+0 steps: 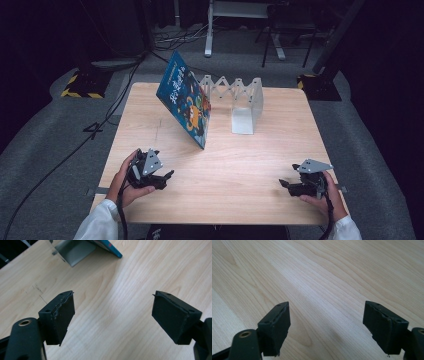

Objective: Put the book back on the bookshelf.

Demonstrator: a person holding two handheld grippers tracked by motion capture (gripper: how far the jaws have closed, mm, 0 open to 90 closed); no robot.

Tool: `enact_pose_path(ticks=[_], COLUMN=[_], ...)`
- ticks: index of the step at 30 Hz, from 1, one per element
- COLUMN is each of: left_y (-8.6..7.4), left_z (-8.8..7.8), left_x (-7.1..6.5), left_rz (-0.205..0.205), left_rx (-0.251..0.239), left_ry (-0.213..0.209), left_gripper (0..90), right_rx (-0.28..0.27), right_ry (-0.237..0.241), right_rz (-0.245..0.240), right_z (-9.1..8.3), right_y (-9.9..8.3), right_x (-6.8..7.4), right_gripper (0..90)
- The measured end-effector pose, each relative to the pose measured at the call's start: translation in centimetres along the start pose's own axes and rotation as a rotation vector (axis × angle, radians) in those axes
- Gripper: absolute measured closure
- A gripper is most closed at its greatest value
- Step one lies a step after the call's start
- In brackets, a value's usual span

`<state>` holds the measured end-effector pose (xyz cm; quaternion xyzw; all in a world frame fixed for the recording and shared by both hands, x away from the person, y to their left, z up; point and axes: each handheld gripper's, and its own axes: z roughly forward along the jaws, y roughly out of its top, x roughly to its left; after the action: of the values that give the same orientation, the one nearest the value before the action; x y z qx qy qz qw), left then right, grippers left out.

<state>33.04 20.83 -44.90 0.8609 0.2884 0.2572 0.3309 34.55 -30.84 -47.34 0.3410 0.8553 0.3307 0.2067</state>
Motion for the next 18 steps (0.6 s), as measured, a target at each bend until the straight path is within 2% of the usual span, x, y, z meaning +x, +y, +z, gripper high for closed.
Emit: enact_pose_path(ticks=[12,18], left_y=[-3.2,-5.1], left_z=[-0.8,-1.0], left_x=[-0.2,0.0], left_rz=[-0.023,-0.053], left_rx=[0.066,0.099], left_ry=[-0.006,0.006], left_gripper=[18.0,17.6], right_rx=[0.006,0.009], right_ry=[-0.022,-0.029], right_rz=[0.026,0.040], right_z=[-0.8,-1.3], right_y=[-1.5,-2.5], right_x=[-0.6,-1.0], right_gripper=[23.2,22.8])
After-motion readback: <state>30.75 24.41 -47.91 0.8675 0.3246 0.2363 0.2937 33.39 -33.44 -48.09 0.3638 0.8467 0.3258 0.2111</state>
